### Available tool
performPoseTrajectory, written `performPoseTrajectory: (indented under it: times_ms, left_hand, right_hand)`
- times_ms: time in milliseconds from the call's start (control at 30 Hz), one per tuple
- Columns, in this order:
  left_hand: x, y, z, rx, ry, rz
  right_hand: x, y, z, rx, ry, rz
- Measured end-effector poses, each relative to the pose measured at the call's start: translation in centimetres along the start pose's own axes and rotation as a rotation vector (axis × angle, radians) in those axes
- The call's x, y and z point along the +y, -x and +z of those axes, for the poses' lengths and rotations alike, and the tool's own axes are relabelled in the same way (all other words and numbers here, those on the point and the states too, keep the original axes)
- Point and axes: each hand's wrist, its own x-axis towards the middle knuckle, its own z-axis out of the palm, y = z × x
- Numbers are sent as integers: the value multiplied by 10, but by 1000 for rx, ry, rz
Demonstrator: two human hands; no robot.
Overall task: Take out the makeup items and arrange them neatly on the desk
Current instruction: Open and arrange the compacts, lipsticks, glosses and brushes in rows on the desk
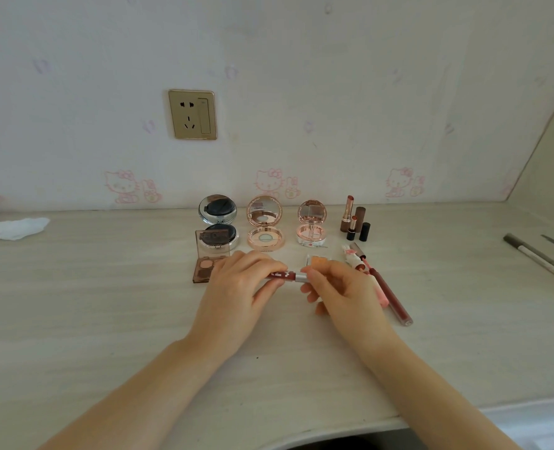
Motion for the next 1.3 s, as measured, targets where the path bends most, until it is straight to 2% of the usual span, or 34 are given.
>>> performPoseTrajectory:
  times_ms: [133,267,367,533,800,933,1300]
  left_hand:
    - [-1,0,1,-14,15,-22]
    - [0,0,1,-9,20,-3]
    - [0,0,2,3,11,1]
    - [0,0,2,-3,-6,20]
    - [-1,0,3,7,9,20]
    - [-2,1,3,11,-2,25]
    - [-5,-1,2,38,56,4]
  right_hand:
    - [0,1,0,15,-52,-51]
    - [0,-1,-1,60,-119,43]
    - [-1,-1,0,1,-141,81]
    - [0,-1,0,-5,-20,49]
    - [1,-2,0,40,-137,90]
    - [2,-2,0,7,-38,60]
    - [-1,-4,-5,161,-70,17]
